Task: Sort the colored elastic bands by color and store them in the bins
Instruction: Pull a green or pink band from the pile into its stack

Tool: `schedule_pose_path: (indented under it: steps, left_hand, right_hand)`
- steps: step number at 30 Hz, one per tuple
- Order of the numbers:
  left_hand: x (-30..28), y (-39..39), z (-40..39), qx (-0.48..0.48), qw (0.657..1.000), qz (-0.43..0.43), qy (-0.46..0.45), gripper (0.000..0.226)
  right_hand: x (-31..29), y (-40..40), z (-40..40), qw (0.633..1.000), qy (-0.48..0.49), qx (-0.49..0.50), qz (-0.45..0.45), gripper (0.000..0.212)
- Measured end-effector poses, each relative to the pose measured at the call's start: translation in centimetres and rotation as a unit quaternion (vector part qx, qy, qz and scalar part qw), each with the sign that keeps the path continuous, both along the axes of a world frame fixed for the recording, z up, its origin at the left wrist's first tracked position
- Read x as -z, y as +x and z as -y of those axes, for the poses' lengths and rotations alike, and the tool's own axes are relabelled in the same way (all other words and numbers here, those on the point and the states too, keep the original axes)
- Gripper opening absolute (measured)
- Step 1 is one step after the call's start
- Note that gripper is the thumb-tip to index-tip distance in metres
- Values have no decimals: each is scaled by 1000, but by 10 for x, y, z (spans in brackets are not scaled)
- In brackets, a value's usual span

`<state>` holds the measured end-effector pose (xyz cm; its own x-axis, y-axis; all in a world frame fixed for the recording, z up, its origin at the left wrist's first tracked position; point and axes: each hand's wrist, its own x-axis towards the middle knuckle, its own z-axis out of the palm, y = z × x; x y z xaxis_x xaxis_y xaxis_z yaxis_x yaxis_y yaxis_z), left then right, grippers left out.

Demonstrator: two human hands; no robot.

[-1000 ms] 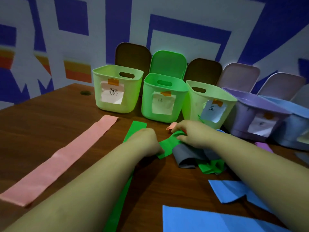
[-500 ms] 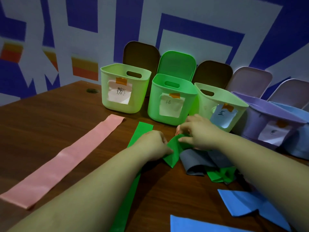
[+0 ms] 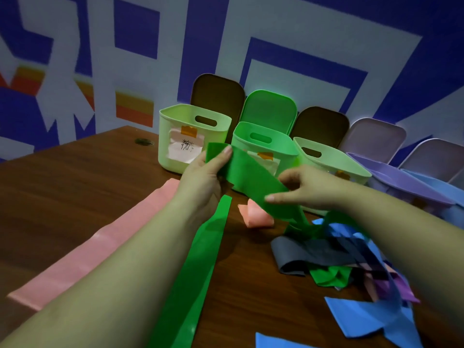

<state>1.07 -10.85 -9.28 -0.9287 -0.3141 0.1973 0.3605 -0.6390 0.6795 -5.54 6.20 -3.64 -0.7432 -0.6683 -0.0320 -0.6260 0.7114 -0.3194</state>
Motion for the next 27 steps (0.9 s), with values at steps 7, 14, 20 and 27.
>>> schedule_pose_path:
  steps: [7,14,20,27]
  left_hand:
    - [2,-2,8,-39,998,22,36,7]
    - [3,-1,27,-81,982,82,149,3]
    - [7,-2,28,-73,975,140,154,4]
    - [15,-6,25,-33,980,193,21,15]
  right_hand:
    - [12,-9,-11,988,136,76,-24,63]
    - [-15,-19,-38,990,-9,122,63,50]
    - [-32,-14,-55,968,-135,115,179,40]
    - [-47,-1,-96,938,-135,162,274,15]
